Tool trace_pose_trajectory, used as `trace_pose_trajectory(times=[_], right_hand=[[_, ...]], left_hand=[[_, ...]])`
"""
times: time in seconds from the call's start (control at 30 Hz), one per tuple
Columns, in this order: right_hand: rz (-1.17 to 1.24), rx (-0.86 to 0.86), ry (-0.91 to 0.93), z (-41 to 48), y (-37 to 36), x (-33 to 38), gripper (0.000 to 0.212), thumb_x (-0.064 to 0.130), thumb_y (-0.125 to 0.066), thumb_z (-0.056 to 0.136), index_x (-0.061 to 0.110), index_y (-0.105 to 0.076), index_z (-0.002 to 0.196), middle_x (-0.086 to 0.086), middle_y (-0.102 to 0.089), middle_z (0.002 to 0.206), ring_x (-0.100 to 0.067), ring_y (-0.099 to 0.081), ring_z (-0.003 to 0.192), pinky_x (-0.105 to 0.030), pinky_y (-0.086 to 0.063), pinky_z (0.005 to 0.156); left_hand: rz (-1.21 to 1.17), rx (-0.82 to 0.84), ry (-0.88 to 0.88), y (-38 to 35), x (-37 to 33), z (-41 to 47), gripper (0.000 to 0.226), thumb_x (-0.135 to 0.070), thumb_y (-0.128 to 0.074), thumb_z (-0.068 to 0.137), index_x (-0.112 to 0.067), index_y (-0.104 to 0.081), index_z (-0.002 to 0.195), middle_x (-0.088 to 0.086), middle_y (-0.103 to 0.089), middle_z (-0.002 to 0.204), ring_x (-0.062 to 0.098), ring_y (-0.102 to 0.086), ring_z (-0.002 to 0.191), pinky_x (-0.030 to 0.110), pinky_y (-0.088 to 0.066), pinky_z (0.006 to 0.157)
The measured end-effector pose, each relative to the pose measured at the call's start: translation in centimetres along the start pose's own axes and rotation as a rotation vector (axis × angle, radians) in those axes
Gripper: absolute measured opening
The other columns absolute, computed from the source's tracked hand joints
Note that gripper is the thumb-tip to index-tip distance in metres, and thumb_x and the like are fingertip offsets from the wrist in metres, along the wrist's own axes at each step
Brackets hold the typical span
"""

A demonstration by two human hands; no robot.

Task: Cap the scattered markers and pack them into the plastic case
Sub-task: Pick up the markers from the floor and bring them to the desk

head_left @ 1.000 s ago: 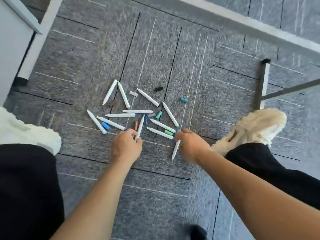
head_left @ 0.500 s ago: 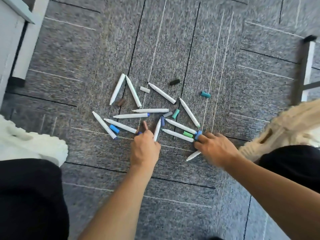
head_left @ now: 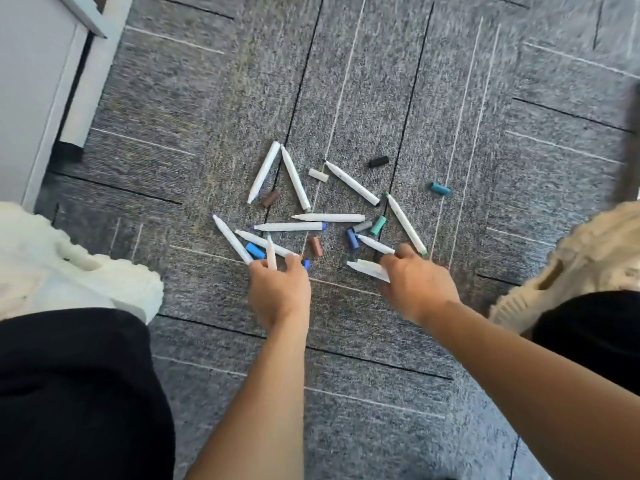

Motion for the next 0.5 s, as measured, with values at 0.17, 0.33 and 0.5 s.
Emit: trace_pose_trajectory(times=[0.17, 0.33, 0.5], right_hand=[[0.126, -0.043, -0.057, 0.7, -0.4, 0.3, 0.012, 0.025, -0.065, 0.094, 0.017, -0.061, 0.101, 0.004, -0.056, 0.102, -0.015, -0.06, 0.068, -0.028, -0.057, 0.06], [0.304, -0.014, -0.026, 1.1, 0.2, 0.4, 0.011, 0.03, -0.059, 0.092, 0.02, -0.054, 0.092, 0.005, -0.051, 0.089, -0.011, -0.059, 0.067, -0.027, -0.058, 0.058], [0.346, -0.149, -0.161, 1.4, 1.8, -0.8, 0.012, 0.022, -0.049, 0.093, 0.02, -0.044, 0.083, -0.002, -0.057, 0.076, -0.014, -0.052, 0.055, -0.032, -0.056, 0.05]], left_hand=[[0.175, -0.007, -0.095, 0.0, -1.5, 2.1, 0.041, -0.056, -0.062, 0.087, -0.015, -0.062, 0.09, 0.003, -0.067, 0.082, 0.025, -0.066, 0.071, 0.034, -0.055, 0.059], [0.103, 0.037, -0.004, -0.5, -1.7, 1.9, 0.033, -0.044, -0.071, 0.081, -0.011, -0.067, 0.086, 0.005, -0.07, 0.081, 0.024, -0.067, 0.067, 0.033, -0.056, 0.057], [-0.02, 0.057, 0.016, -0.3, -1.6, 1.4, 0.021, -0.038, -0.061, 0.078, -0.017, -0.06, 0.078, 0.002, -0.068, 0.077, 0.021, -0.064, 0.065, 0.035, -0.058, 0.064]])
Point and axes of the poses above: each hand's wrist, its own z-axis towards the middle knuckle, its own y-axis out of the back of the hand, x = y × z, the point moved 7 cm from there along z, towards the middle knuckle
